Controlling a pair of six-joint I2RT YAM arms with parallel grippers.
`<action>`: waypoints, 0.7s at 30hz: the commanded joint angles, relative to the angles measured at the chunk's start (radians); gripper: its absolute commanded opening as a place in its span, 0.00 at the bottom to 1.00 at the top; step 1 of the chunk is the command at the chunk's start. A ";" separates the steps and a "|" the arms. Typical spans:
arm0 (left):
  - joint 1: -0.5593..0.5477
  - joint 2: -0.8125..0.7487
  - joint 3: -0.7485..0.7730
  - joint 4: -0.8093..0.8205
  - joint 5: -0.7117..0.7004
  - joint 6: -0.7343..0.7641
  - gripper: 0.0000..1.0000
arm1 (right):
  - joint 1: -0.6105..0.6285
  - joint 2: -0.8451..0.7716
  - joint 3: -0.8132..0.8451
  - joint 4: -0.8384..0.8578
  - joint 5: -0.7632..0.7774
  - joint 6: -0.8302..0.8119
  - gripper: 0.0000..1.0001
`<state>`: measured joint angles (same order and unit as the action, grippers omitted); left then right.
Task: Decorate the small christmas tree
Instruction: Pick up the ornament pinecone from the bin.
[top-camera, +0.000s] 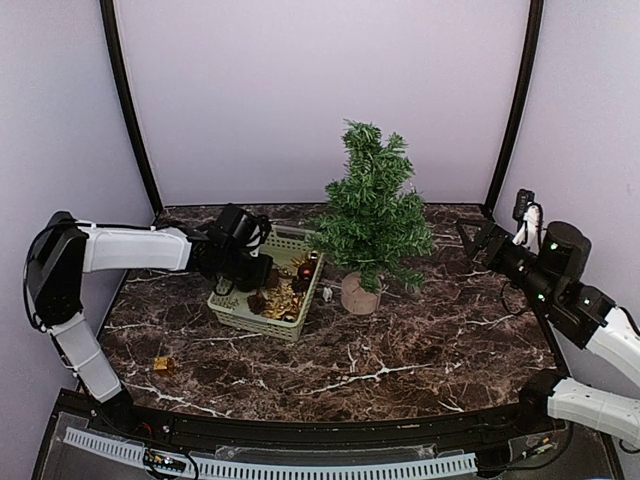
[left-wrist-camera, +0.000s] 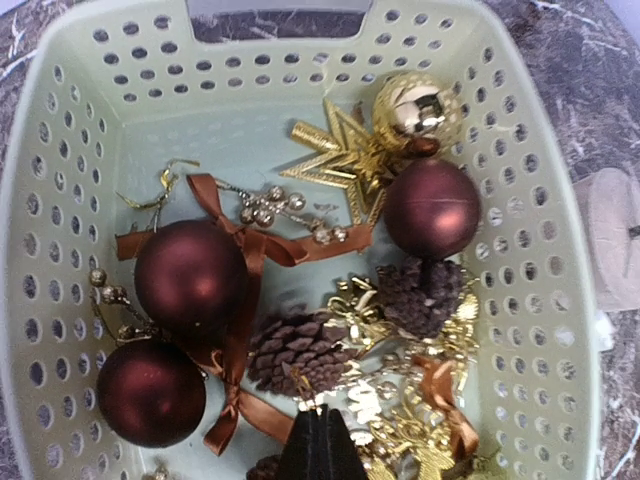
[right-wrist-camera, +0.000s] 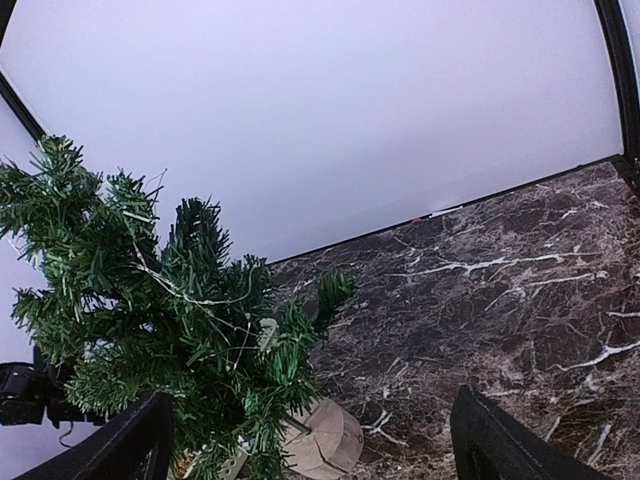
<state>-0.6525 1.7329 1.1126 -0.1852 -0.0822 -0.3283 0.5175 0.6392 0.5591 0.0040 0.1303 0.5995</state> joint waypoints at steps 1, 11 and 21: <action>0.005 -0.176 0.042 -0.101 0.073 0.045 0.00 | 0.001 -0.014 0.056 -0.001 -0.024 -0.071 0.98; 0.005 -0.339 0.104 -0.333 0.289 0.096 0.00 | 0.002 0.063 0.204 -0.073 -0.331 -0.208 0.96; 0.004 -0.452 0.141 -0.390 0.633 0.168 0.00 | 0.154 0.214 0.355 -0.079 -0.509 -0.257 0.87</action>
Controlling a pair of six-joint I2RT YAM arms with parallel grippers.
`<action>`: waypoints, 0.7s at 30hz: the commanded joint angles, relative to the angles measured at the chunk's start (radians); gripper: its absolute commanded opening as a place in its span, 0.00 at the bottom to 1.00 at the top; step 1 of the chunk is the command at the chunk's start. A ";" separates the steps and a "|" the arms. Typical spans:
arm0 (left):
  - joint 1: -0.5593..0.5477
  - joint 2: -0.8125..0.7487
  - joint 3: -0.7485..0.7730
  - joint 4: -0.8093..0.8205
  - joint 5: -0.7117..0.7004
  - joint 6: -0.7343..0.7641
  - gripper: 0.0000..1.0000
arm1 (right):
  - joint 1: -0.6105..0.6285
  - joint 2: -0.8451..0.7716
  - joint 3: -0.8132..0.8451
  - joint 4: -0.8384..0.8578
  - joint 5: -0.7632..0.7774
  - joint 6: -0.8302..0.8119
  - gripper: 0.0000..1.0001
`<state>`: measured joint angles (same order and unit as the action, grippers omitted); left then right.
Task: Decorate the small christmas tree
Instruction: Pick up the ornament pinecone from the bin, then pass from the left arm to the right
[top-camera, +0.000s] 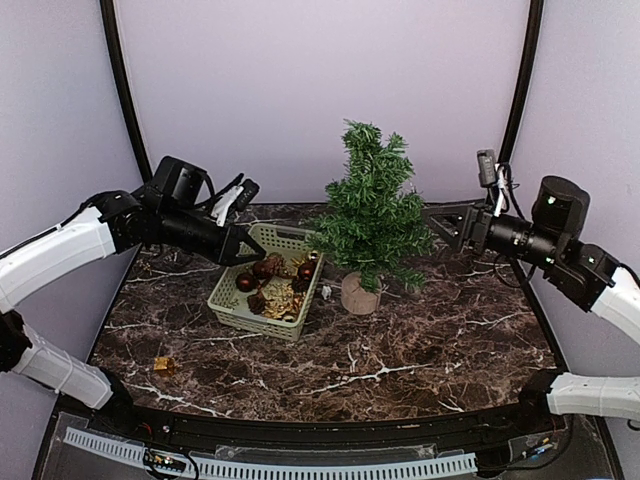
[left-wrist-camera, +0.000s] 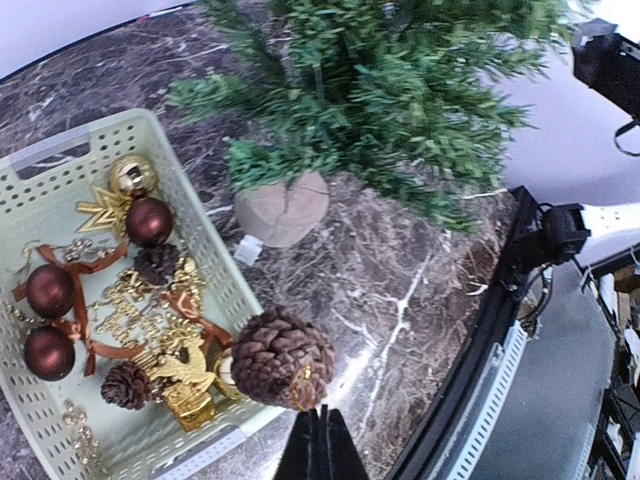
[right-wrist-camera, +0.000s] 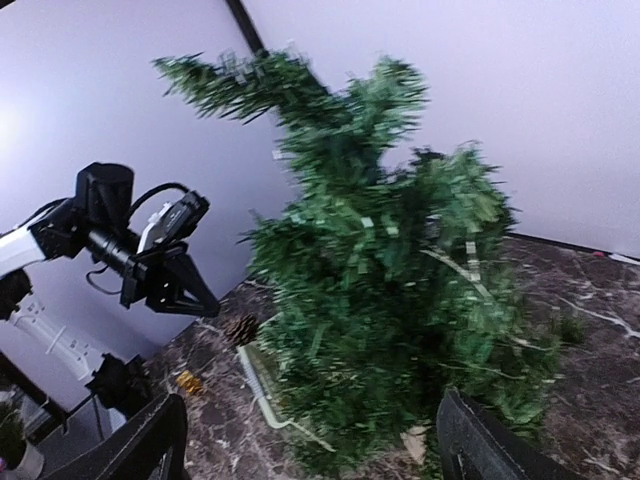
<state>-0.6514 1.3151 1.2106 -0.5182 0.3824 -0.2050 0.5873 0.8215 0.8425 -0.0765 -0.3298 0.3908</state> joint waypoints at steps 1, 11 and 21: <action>0.002 -0.039 0.054 -0.070 0.194 0.050 0.00 | 0.114 0.045 0.085 -0.005 -0.033 -0.057 0.86; -0.004 -0.057 0.125 -0.052 0.288 0.041 0.00 | 0.362 0.184 0.179 0.069 0.134 -0.097 0.83; -0.012 -0.013 0.178 0.028 0.288 -0.098 0.00 | 0.412 0.360 0.258 0.196 0.103 -0.083 0.79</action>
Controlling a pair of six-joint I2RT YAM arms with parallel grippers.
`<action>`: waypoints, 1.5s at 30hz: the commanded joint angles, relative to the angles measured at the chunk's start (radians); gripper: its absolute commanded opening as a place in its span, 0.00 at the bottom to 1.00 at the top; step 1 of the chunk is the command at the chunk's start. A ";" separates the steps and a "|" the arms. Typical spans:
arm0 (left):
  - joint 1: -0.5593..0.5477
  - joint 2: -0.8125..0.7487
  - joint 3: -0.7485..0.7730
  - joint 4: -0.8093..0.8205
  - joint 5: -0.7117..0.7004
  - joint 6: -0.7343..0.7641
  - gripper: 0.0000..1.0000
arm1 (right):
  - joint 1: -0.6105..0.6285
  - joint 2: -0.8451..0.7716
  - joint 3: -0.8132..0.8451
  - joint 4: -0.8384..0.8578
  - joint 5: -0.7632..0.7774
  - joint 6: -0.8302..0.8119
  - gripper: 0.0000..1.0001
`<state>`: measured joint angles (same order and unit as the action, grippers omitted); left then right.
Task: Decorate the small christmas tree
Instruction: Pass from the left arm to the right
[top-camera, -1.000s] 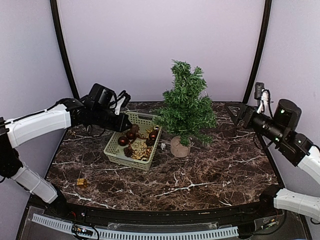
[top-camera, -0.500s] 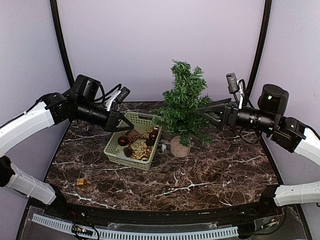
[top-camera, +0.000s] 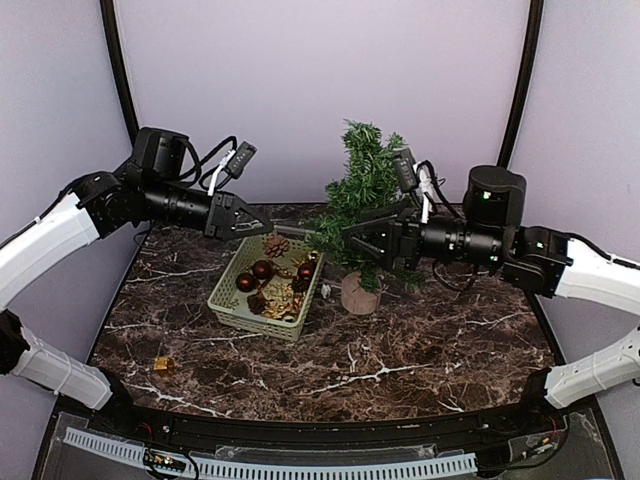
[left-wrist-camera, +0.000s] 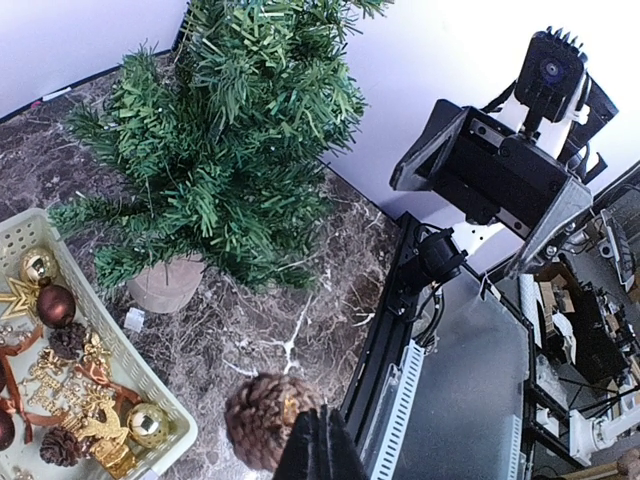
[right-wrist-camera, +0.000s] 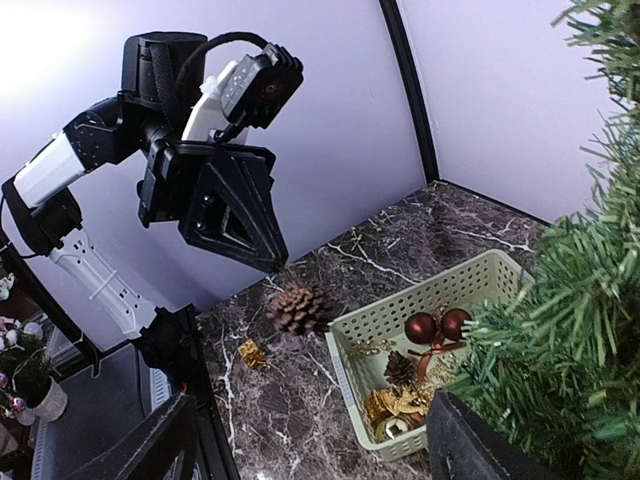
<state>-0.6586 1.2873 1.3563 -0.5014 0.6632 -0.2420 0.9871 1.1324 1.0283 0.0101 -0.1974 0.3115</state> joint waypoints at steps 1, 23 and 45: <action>-0.009 0.018 0.033 -0.004 -0.001 -0.066 0.00 | 0.012 0.074 0.094 0.102 -0.034 -0.007 0.79; -0.018 0.065 0.109 -0.001 0.200 -0.076 0.00 | 0.028 0.215 0.187 -0.006 0.091 0.018 0.73; -0.027 0.091 0.119 -0.029 0.318 -0.001 0.00 | 0.102 0.244 0.190 0.073 0.023 -0.022 0.57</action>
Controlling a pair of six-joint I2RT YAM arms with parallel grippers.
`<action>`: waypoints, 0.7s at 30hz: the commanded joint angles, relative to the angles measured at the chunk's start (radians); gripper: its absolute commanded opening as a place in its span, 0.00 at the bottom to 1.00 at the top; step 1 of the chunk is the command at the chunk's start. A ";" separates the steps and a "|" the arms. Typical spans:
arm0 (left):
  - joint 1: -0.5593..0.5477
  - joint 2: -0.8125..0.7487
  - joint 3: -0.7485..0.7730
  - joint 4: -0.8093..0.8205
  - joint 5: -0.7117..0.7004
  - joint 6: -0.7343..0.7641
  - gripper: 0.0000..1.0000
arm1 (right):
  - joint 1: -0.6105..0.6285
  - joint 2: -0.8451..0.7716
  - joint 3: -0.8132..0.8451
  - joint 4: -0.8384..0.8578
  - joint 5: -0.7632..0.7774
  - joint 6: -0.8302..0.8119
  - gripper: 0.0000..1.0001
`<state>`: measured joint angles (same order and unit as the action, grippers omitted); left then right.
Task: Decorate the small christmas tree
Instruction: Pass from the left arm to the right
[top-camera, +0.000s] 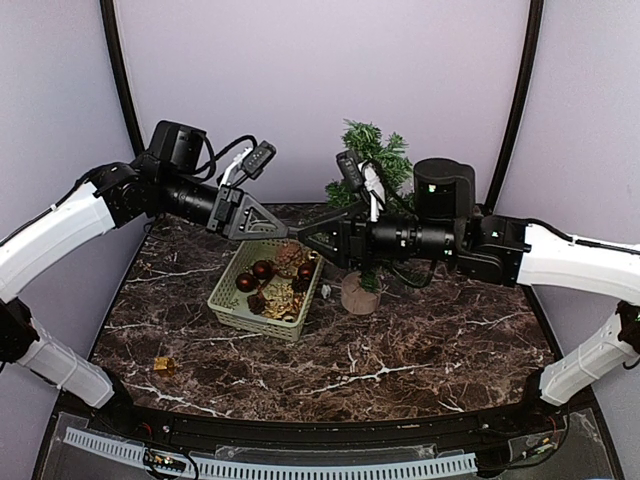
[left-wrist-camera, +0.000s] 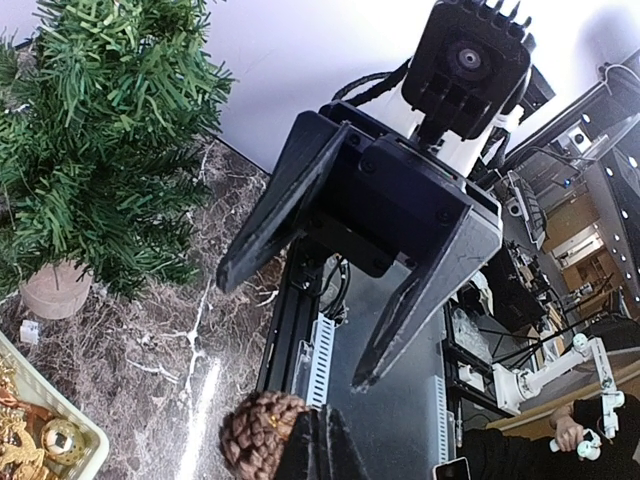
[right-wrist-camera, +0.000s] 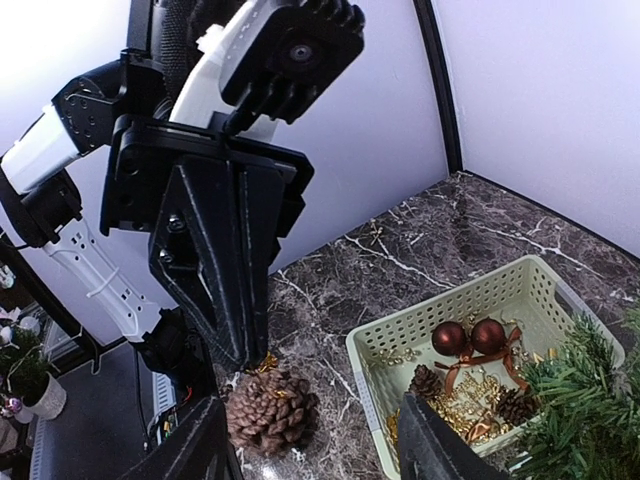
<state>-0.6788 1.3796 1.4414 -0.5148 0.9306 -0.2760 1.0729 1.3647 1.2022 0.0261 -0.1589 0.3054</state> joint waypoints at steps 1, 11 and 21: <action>-0.008 -0.001 0.033 -0.019 0.056 0.037 0.00 | 0.020 0.014 0.017 0.055 -0.021 -0.019 0.55; -0.015 0.010 0.027 -0.035 0.081 0.058 0.00 | 0.043 0.040 0.038 0.029 -0.026 -0.056 0.41; -0.022 0.014 0.027 -0.037 0.079 0.062 0.00 | 0.046 0.052 0.046 0.026 -0.037 -0.070 0.25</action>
<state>-0.6945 1.3972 1.4414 -0.5331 0.9833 -0.2379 1.1080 1.4071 1.2175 0.0219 -0.1848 0.2455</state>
